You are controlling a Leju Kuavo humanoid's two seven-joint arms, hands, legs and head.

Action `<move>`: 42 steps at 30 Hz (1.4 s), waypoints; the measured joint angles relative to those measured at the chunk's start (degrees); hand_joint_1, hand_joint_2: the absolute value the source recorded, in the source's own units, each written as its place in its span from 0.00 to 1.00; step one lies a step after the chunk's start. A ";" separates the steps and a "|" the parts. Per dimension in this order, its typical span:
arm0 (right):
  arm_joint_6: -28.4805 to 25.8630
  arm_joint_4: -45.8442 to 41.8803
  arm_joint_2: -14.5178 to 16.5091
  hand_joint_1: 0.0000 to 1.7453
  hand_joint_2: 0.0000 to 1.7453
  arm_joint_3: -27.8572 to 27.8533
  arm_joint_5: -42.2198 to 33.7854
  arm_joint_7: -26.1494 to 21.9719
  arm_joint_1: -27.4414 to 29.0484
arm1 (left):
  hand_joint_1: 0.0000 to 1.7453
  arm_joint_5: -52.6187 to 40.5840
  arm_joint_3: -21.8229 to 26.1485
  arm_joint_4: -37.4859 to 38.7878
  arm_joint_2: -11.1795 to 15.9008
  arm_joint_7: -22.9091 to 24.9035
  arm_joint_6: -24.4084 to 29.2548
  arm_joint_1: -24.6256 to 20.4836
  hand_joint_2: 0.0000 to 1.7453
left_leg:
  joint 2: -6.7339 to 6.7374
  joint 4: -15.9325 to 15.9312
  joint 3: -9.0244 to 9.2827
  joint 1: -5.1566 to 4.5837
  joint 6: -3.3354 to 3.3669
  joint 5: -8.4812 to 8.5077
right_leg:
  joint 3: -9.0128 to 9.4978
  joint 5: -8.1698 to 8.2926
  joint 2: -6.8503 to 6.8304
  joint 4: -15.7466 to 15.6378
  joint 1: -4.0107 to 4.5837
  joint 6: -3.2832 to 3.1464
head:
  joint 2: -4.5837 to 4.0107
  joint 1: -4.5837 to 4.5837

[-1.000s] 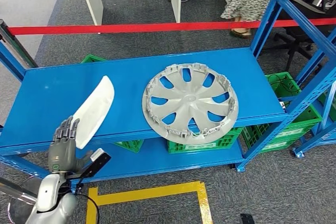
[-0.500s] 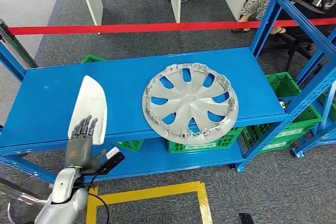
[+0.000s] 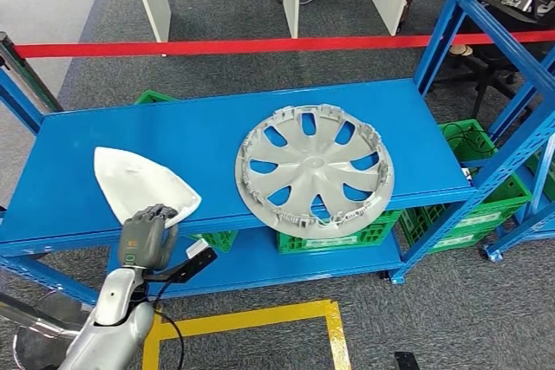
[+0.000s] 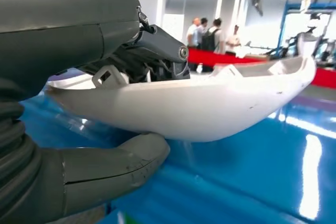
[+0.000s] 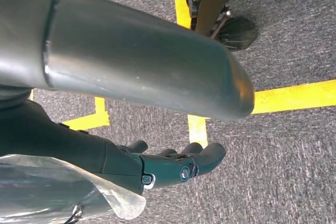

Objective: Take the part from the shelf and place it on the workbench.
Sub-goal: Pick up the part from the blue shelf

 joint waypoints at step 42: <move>-0.31 0.00 2.01 0.00 1.00 -6.60 3.28 -0.54 -0.14 | 1.00 -17.52 -7.28 -42.86 16.81 12.44 2.85 8.95 1.00 | 0.03 -0.01 -0.02 0.02 0.00 0.01 | -0.04 0.00 0.06 0.03 0.02 0.01 | 0.00 -0.01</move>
